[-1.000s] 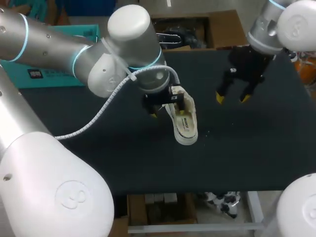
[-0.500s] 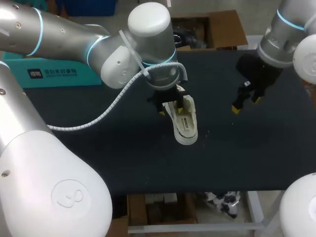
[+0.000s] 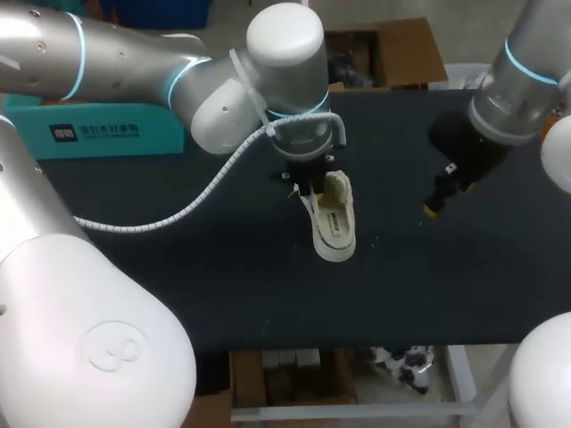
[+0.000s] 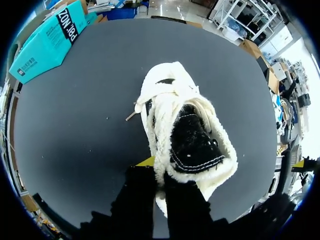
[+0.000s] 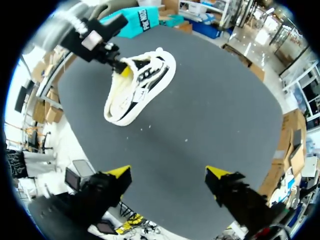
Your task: Open the shoe tongue, take the insole out of the shoe, put the insole back into the shoe, and pack the shoe into the shoebox
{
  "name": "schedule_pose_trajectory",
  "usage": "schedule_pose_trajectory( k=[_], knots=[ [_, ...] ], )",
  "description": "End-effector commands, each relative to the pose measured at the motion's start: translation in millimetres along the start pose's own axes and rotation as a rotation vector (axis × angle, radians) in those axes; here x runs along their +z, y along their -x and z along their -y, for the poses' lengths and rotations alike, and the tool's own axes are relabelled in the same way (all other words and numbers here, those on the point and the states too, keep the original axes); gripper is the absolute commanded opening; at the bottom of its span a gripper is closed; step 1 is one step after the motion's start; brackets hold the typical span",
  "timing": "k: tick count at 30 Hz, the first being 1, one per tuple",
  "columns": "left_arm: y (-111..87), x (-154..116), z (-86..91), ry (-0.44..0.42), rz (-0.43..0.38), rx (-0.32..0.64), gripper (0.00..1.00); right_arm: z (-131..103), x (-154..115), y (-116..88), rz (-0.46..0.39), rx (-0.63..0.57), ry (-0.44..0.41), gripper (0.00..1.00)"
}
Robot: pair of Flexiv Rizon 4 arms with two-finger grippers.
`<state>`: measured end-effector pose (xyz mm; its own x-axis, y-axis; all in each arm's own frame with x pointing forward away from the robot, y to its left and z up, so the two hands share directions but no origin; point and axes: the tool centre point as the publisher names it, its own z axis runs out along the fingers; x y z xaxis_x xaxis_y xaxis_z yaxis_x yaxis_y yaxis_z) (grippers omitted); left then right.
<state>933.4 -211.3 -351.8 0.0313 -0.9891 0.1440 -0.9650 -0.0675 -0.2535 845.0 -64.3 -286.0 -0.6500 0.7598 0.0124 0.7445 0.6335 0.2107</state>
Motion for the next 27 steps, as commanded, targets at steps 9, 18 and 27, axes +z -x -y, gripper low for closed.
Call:
schedule_pose_trajectory(
  k=[9,18,27],
  knots=[
    [19.8,-13.8,-1.2,-0.075,-0.121,0.149,0.0,-0.7,-3.7,-1.7,0.057,0.023,-0.022,1.0],
    [14.8,-34.6,11.5,-0.077,-0.133,0.425,0.0,1.6,-7.9,14.6,-0.041,-0.466,0.033,1.0],
    [11.4,-52.6,21.7,-0.038,-0.146,0.683,0.0,11.9,-25.2,24.6,-0.048,-0.879,-0.053,1.0]
  ],
)
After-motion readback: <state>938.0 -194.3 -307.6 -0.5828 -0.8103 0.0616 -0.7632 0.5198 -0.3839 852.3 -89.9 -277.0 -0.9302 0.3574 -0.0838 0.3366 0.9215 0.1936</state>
